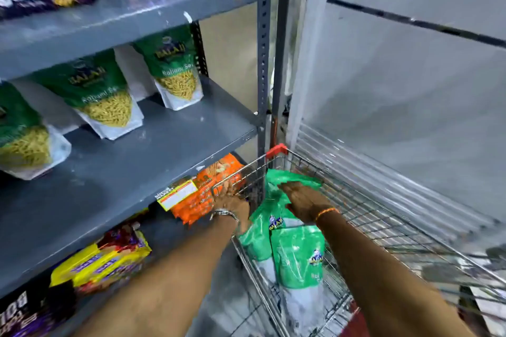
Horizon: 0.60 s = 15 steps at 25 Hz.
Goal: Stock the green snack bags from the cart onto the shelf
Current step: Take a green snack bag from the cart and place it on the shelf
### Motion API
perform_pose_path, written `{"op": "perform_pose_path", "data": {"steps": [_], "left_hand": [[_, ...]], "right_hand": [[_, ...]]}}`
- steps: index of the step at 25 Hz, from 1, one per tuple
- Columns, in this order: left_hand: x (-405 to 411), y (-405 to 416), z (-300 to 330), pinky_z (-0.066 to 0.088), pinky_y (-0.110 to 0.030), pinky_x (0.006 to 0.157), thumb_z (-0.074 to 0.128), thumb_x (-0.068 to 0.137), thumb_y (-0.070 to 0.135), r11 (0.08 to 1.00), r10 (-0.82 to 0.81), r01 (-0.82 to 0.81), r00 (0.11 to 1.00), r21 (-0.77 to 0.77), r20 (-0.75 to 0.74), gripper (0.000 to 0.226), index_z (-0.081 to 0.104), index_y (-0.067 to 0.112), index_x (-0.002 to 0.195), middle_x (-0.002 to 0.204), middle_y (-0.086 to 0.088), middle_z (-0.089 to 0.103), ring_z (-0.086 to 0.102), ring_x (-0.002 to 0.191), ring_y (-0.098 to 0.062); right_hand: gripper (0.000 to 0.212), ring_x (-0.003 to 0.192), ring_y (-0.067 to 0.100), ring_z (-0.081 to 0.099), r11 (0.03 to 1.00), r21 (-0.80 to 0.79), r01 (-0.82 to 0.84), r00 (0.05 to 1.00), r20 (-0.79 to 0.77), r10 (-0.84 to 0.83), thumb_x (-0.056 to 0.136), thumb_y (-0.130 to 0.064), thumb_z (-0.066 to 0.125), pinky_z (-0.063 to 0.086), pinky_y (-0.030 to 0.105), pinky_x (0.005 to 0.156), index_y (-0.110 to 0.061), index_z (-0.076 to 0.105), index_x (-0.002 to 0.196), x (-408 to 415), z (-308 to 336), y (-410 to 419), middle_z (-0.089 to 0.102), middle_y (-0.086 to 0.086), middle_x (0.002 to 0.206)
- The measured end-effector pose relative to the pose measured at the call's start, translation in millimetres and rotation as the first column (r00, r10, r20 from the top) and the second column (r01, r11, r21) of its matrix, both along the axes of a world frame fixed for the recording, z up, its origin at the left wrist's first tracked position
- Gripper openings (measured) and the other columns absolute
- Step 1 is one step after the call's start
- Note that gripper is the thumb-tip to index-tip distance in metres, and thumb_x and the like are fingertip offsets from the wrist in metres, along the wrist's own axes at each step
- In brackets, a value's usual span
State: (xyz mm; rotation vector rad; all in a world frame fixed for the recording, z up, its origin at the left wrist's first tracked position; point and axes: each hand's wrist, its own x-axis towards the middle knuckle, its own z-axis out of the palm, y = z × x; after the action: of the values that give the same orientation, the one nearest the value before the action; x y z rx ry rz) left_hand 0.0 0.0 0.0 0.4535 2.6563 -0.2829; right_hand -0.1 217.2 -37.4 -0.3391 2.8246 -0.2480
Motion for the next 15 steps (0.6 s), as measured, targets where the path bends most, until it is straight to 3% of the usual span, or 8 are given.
{"op": "perform_pose_path", "data": {"steps": [2, 4, 7, 9, 12, 14, 15], "left_hand": [[-11, 12, -17, 0.043, -0.044, 0.106, 0.057, 0.080, 0.043, 0.996, 0.067, -0.058, 0.989, -0.069, 0.134, 0.047, 0.068, 0.013, 0.115, 0.129, -0.014, 0.065, 0.059, 0.120, -0.036], [-22, 23, -33, 0.042, -0.041, 0.104, 0.055, 0.087, 0.031, 0.992, 0.122, -0.110, 0.963, -0.065, 0.242, 0.045, 0.061, 0.010, 0.127, 0.135, -0.011, 0.060, 0.056, 0.125, -0.034], [-28, 37, -52, 0.047, -0.046, 0.099, 0.059, 0.082, 0.025, 0.994, 0.012, 0.010, 0.980, -0.111, 0.199, 0.049, 0.060, 0.010, 0.128, 0.135, -0.010, 0.060, 0.057, 0.125, -0.034], [-29, 42, -65, 0.048, -0.048, 0.099, 0.059, 0.083, 0.018, 0.990, 0.008, 0.024, 0.975, -0.140, 0.224, 0.047, 0.059, 0.008, 0.129, 0.137, -0.010, 0.059, 0.056, 0.128, -0.033], [-28, 43, -66, 0.050, -0.044, 0.099, 0.067, 0.077, 0.017, 0.996, -0.015, 0.039, 0.961, -0.080, 0.277, 0.049, 0.061, 0.010, 0.126, 0.133, -0.013, 0.062, 0.059, 0.124, -0.033], [-24, 41, -50, 0.055, -0.040, 0.090, 0.073, 0.070, 0.020, 0.998, -0.056, 0.060, 0.957, -0.005, 0.283, 0.050, 0.067, 0.008, 0.118, 0.122, -0.013, 0.069, 0.067, 0.112, -0.031], [-20, 39, -37, 0.056, -0.037, 0.082, 0.073, 0.069, 0.020, 0.997, -0.074, 0.069, 0.959, 0.027, 0.274, 0.045, 0.069, 0.007, 0.112, 0.115, -0.013, 0.072, 0.070, 0.106, -0.030]], "right_hand": [[0.067, 0.128, 0.040, 0.053, 1.000, -0.006, -0.005, 0.998, 0.069, 0.006, 0.082, -0.015, 0.058, 0.047, 0.046, 0.106, -0.020, 0.041, 0.147, -19, -22, -11, 0.049, 0.016, 0.146], [0.069, 0.111, 0.044, 0.062, 0.998, 0.005, -0.059, 0.991, 0.123, 0.058, 0.072, -0.013, 0.051, 0.054, 0.049, 0.093, -0.027, 0.047, 0.139, -36, -55, -21, 0.056, 0.016, 0.133], [0.062, 0.101, 0.041, 0.064, 0.998, -0.063, -0.007, 0.996, 0.087, 0.013, 0.066, -0.013, 0.041, 0.056, 0.048, 0.088, -0.025, 0.057, 0.125, -51, -111, -15, 0.059, 0.015, 0.119], [0.047, 0.101, 0.036, 0.063, 0.997, -0.077, -0.020, 0.998, 0.056, 0.024, 0.074, -0.017, 0.042, 0.054, 0.042, 0.087, -0.022, 0.063, 0.117, -54, -134, -6, 0.062, 0.010, 0.112], [0.032, 0.103, 0.027, 0.066, 0.963, -0.263, 0.056, 0.997, 0.065, -0.041, 0.083, -0.024, 0.050, 0.053, 0.035, 0.089, -0.022, 0.073, 0.106, -40, -128, 11, 0.071, 0.008, 0.110], [0.022, 0.094, 0.020, 0.068, 0.866, -0.443, 0.233, 0.972, 0.139, -0.190, 0.083, -0.015, 0.058, 0.054, 0.037, 0.087, -0.025, 0.078, 0.085, -20, -91, 19, 0.075, 0.004, 0.092], [0.027, 0.085, 0.011, 0.067, 0.812, -0.500, 0.301, 0.953, 0.174, -0.246, 0.083, -0.009, 0.061, 0.054, 0.037, 0.082, -0.030, 0.075, 0.074, -10, -77, 25, 0.073, -0.006, 0.079]]}}
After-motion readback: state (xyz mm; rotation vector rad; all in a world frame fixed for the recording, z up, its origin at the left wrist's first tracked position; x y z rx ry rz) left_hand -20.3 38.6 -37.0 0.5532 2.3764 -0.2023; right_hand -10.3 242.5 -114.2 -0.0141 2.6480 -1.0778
